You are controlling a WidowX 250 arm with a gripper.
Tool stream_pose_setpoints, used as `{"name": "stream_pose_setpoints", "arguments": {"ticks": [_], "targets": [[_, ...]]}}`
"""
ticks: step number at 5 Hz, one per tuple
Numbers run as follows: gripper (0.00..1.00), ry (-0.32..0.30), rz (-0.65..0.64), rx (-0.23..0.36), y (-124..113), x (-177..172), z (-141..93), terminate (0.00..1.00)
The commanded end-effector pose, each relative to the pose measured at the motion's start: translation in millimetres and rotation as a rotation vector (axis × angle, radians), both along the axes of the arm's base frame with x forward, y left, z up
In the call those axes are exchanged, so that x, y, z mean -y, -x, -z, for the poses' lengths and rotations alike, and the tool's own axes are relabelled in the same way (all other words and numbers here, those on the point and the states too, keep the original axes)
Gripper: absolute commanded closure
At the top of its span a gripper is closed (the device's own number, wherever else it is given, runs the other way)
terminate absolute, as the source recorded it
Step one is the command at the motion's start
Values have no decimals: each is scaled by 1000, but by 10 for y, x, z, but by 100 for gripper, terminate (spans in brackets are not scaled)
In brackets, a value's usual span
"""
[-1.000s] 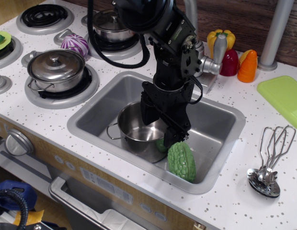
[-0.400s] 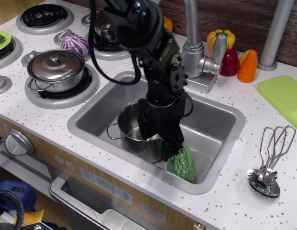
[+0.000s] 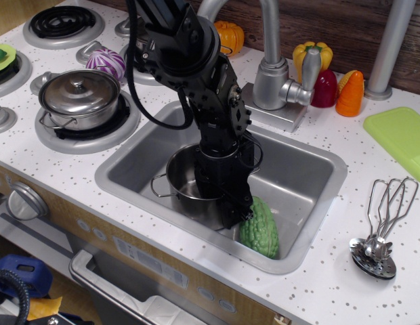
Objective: Pick up pot from sink
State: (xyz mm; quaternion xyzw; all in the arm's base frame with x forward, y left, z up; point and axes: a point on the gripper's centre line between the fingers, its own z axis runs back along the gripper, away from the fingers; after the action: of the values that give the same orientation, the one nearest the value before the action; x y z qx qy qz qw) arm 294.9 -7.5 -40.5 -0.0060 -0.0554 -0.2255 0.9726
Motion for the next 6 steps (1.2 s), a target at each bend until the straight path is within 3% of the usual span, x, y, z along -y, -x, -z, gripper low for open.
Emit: {"name": "stream_pose_setpoints", "arguments": {"ticks": [1,3,4,6], "targets": [[100,-26,-17,14,-104,-7,-246,0],[100,-106,-56,3,-78,-42,-644,0],[100,-183,-63,32,-71,-153,-885,0],[100,-253,-51,56,-24,-243,-1191,0]]}}
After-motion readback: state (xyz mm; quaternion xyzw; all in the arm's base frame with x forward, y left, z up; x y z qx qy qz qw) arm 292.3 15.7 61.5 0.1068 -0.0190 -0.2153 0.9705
